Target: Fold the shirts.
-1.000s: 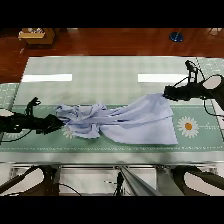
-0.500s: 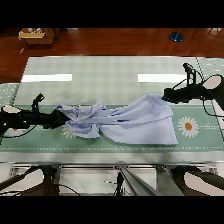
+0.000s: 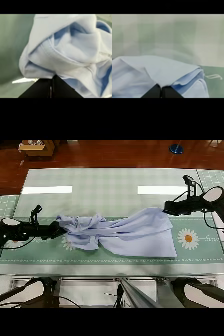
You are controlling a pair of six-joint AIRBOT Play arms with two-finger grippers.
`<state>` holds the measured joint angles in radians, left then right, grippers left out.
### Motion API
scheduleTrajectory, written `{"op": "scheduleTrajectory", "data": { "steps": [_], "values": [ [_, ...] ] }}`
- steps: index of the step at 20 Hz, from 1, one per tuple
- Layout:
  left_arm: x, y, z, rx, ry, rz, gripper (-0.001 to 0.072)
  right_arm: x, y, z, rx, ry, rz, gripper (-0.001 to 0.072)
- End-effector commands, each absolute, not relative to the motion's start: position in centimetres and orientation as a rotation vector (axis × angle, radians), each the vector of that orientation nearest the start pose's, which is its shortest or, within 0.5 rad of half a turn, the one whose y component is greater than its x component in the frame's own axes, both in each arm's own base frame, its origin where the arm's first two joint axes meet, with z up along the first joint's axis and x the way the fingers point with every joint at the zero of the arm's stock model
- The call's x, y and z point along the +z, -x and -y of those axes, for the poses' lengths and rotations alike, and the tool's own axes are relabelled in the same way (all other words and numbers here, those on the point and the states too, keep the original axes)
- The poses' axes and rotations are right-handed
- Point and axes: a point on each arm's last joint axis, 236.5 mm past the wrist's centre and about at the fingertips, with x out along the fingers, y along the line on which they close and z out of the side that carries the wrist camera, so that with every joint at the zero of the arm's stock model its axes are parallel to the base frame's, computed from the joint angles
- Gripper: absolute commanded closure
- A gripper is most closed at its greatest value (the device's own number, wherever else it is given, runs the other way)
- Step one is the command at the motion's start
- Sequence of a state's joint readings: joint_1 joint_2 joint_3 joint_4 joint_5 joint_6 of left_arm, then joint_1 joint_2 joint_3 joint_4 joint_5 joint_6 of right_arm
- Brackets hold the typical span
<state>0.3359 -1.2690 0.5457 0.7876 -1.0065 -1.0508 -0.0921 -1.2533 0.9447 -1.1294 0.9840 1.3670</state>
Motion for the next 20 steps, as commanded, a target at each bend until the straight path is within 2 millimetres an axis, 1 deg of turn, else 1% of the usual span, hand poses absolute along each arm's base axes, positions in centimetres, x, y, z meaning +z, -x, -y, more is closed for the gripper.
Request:
{"op": "scheduleTrajectory", "data": {
  "steps": [1,2,3,4,5,6,7,8,10,13,14,15,17,19,20],
  "values": [
    [-10.0,-26.8,6.5,-0.340,0.721,-1.407,0.0683,-2.4,-36.8,-2.5,0.139,-0.209,-1.216,0.0701],
    [-9.7,-26.9,6.5,-0.346,0.720,-1.406,0.0683,-2.5,-36.6,-1.2,0.095,-0.172,-1.226,0.0698],
    [-9.6,-26.9,6.6,-0.350,0.719,-1.405,0.0683,-2.7,-36.2,-0.5,0.074,-0.142,-1.241,0.0610],
    [-9.5,-26.9,6.6,-0.353,0.719,-1.406,0.0683,-2.9,-35.8,-0.2,0.073,-0.118,-1.258,0.0441],
    [-9.5,-26.9,6.6,-0.355,0.720,-1.408,0.0682,-3.1,-35.4,0.1,0.074,-0.096,-1.276,0.0351],
    [-9.5,-26.9,6.6,-0.355,0.720,-1.408,0.0683,-3.3,-35.0,0.7,0.064,-0.065,-1.294,0.0346],
    [-9.5,-26.9,6.6,-0.355,0.720,-1.408,0.0683,-3.4,-34.8,1.5,0.047,-0.039,-1.304,0.0321],
    [-9.5,-26.9,6.6,-0.355,0.720,-1.408,0.0683,-3.4,-34.7,2.2,0.029,-0.061,-1.306,0.0277],
    [-9.5,-26.9,6.6,-0.355,0.720,-1.408,0.0683,-3.7,-34.2,3.6,0.004,-0.199,-1.318,0.0277],
    [-9.5,-26.9,6.6,-0.355,0.720,-1.408,0.0683,-4.2,-33.1,3.9,0.078,-0.482,-1.350,0.0277],
    [-9.5,-26.9,6.6,-0.355,0.720,-1.408,0.0683,-4.5,-32.7,3.9,0.097,-0.546,-1.367,0.0277],
    [-9.5,-26.9,6.6,-0.355,0.720,-1.408,0.0683,-5.0,-32.1,4.0,0.110,-0.586,-1.396,0.0277],
    [-9.5,-26.9,6.6,-0.355,0.720,-1.408,0.0683,-6.1,-31.1,3.6,0.136,-0.602,-1.458,0.0278],
    [-9.5,-26.9,6.6,-0.355,0.720,-1.408,0.0683,-6.9,-31.2,3.0,0.157,-0.647,-1.478,0.0278],
    [-9.5,-26.9,6.6,-0.355,0.720,-1.408,0.0683,-7.3,-31.0,2.9,0.157,-0.652,-1.491,0.0278]
  ]
}}
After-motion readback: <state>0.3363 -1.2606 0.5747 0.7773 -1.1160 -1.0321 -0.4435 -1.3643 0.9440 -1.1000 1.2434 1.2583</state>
